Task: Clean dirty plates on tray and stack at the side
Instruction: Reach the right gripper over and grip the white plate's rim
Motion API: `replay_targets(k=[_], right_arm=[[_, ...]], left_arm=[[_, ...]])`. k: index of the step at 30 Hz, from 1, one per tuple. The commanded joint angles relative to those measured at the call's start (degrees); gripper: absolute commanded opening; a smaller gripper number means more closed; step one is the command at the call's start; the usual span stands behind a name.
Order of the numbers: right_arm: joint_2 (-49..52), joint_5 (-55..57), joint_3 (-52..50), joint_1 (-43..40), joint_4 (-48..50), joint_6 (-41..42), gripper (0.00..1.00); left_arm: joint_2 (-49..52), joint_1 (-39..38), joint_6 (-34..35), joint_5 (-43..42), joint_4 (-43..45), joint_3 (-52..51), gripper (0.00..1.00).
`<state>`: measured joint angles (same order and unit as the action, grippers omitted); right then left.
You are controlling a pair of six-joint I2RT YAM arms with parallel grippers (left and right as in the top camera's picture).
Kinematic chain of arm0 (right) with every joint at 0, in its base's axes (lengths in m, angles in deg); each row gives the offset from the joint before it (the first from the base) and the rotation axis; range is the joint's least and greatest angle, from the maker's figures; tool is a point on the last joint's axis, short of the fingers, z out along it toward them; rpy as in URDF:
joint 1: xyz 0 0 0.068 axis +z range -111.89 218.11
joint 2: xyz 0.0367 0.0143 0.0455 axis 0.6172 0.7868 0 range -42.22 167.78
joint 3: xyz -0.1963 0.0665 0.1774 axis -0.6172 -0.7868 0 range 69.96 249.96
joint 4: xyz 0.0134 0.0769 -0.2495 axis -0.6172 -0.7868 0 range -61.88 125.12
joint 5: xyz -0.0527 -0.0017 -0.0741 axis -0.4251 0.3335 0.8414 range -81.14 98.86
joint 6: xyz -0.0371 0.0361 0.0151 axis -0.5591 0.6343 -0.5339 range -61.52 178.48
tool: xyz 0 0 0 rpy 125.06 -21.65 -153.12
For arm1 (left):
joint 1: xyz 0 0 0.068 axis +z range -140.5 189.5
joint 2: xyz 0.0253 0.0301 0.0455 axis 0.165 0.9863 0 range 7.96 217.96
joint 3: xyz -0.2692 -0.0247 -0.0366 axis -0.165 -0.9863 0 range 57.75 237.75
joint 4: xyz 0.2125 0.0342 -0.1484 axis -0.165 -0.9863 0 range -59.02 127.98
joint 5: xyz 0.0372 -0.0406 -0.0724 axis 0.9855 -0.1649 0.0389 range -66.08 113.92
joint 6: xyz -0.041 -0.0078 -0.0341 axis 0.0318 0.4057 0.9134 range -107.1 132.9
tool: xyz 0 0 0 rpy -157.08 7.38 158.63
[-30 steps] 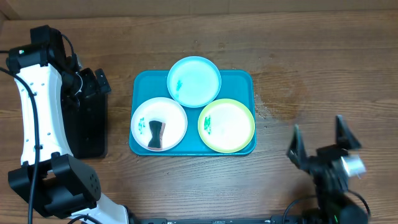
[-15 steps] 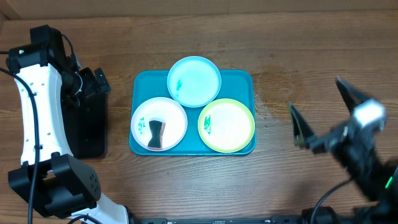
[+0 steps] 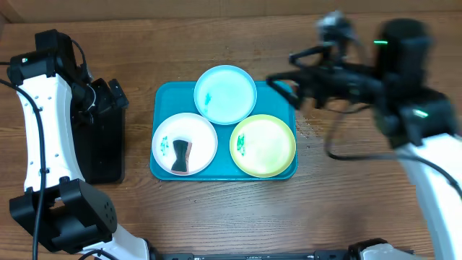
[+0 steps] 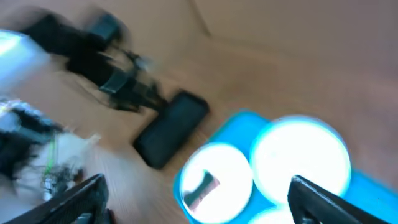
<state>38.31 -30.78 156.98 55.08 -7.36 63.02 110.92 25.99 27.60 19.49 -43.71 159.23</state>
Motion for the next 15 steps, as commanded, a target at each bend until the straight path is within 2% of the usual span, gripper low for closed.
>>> replay_targets(k=[1,3,9,14,15], right_arm=[[4.7,23.7,1.6,8.5,-2.9,7.5,0.90],[9.0,27.1,1.6,12.5,-4.9,7.6,0.87],[21.2,26.1,1.7,18.1,-6.4,9.4,0.86],[27.7,21.9,2.2,19.0,-7.1,9.4,1.00],[28.3,20.9,2.2,19.0,-6.2,9.4,1.00]], left_arm=[[0.0,-0.2,0.8,-0.1,-0.2,0.6,1.00],[0.0,-0.2,0.8,-0.1,-0.2,0.6,1.00],[0.0,-0.2,2.7,-0.1,-0.2,0.6,1.00],[0.0,-0.2,2.7,-1.0,-0.2,0.6,1.00],[0.0,-0.2,2.7,-1.7,-0.2,0.6,1.00]])
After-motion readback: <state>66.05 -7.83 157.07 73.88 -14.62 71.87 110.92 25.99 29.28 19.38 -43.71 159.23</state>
